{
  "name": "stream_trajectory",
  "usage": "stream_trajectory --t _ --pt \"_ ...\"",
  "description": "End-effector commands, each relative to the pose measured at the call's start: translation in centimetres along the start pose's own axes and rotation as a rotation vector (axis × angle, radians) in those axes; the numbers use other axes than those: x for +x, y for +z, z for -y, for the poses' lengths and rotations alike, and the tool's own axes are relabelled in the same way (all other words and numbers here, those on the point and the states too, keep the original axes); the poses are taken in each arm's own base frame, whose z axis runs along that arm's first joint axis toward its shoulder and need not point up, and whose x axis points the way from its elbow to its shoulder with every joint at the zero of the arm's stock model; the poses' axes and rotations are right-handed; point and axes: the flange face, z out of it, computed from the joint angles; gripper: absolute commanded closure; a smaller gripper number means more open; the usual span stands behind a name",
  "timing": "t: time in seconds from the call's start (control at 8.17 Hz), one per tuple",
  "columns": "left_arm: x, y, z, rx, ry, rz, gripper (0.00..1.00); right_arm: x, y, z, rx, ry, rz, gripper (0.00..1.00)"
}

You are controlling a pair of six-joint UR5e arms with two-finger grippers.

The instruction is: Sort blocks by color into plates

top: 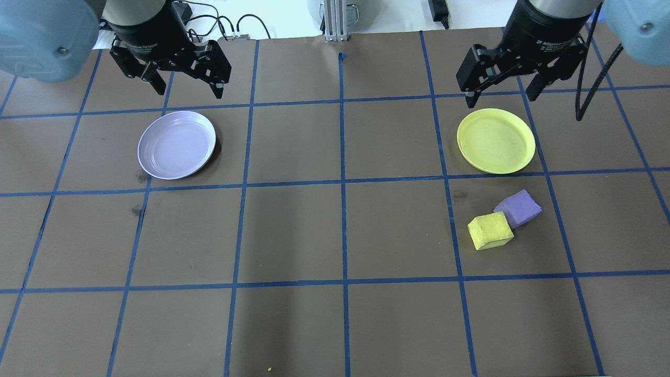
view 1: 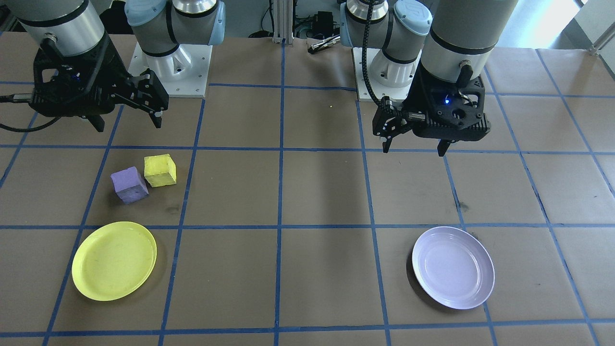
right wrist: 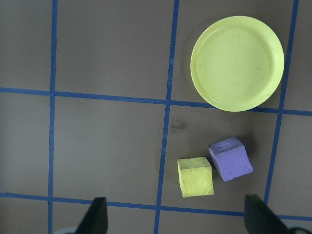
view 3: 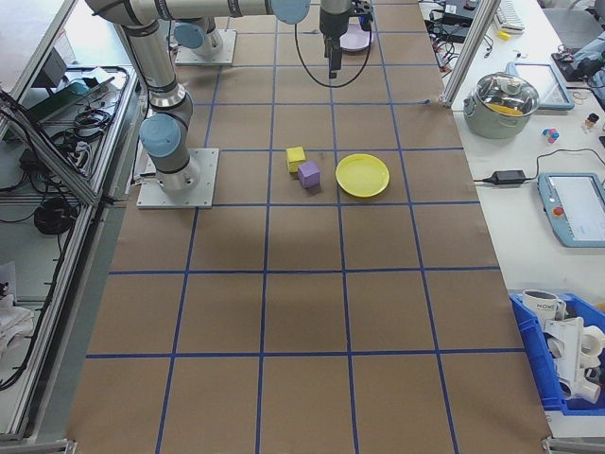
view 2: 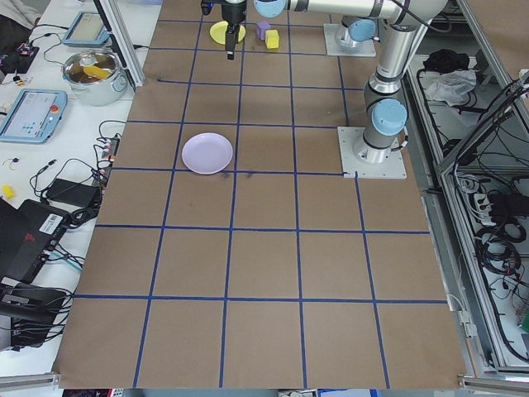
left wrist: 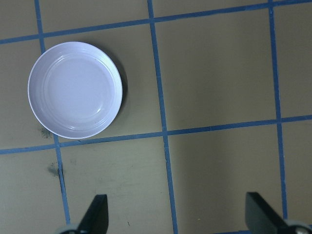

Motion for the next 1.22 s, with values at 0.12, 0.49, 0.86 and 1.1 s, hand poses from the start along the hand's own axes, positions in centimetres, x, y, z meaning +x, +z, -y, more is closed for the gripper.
stream_trajectory --t 0.12,0.49,0.86,1.1 --pt "0.0 -0.2 -0.1 0.004 0.000 0.001 0.00 0.0 0.3 -0.1 -0.004 0.000 -0.001 0.00" --pt "0.0 -0.1 -0.1 0.003 0.000 -0.001 0.00 0.2 7.8 0.0 -0.134 -0.080 0.015 0.00" --pt "0.0 -0.1 0.0 0.001 0.001 0.001 0.00 1.1 15.4 -5.0 -0.176 -0.224 -0.097 0.00" --pt "0.0 0.0 0.0 -0.001 0.002 0.001 0.00 1.4 22.0 -7.2 -0.184 -0.277 -0.135 0.00"
